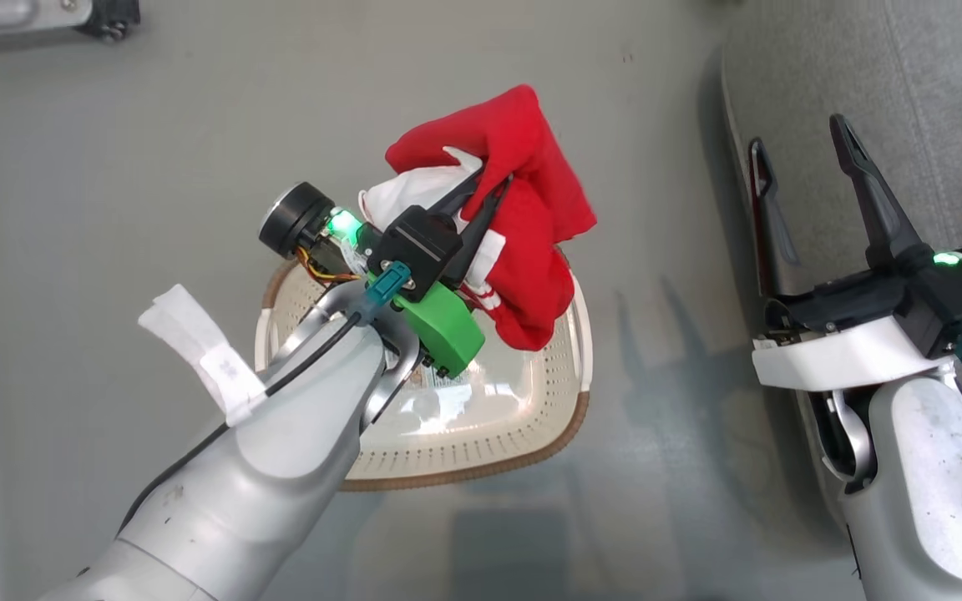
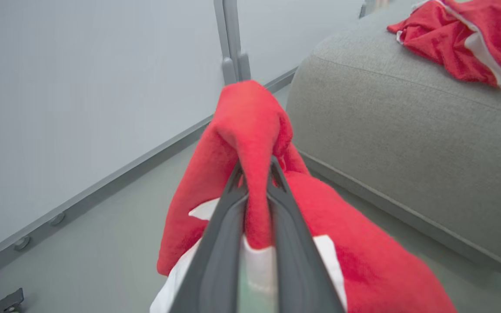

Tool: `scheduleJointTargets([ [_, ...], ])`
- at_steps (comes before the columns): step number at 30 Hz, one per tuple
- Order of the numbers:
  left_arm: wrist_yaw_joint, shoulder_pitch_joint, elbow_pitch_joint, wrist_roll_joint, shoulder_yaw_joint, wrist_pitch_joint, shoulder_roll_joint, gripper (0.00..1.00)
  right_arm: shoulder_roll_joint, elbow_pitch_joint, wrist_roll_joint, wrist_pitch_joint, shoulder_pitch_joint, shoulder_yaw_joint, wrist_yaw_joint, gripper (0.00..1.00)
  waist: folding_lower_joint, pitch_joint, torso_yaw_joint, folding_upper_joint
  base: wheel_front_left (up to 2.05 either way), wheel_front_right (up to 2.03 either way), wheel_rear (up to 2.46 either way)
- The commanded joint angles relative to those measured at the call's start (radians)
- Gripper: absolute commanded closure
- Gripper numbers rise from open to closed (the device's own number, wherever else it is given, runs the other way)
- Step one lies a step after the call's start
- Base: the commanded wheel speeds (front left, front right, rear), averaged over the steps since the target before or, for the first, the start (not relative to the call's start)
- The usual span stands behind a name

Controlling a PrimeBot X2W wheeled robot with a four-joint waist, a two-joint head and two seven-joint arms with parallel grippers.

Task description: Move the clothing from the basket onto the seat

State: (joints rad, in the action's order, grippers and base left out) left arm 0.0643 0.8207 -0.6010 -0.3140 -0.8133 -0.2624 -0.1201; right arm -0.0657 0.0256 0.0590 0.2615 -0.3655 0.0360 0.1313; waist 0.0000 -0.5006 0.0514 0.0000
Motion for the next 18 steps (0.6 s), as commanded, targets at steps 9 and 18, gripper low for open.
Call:
scheduleJointTargets([
  [9, 0.001, -0.075, 0.183, 0.051, 0.098, -0.003, 0.001, 1.00, -0.002, -0.023, 0.013, 0.001, 0.066, -0.010, -0.001, 0.00, 0.0000, 0.156, -0.040, 0.0000, 0.00, 0.00, 0.00],
  [18, 0.012, -0.105, 0.258, 0.070, 0.140, -0.003, 0.011, 1.00, 0.003, -0.033, 0.024, 0.001, 0.113, -0.013, -0.001, 0.00, 0.0000, 0.227, -0.038, 0.0000, 0.00, 0.00, 0.00],
])
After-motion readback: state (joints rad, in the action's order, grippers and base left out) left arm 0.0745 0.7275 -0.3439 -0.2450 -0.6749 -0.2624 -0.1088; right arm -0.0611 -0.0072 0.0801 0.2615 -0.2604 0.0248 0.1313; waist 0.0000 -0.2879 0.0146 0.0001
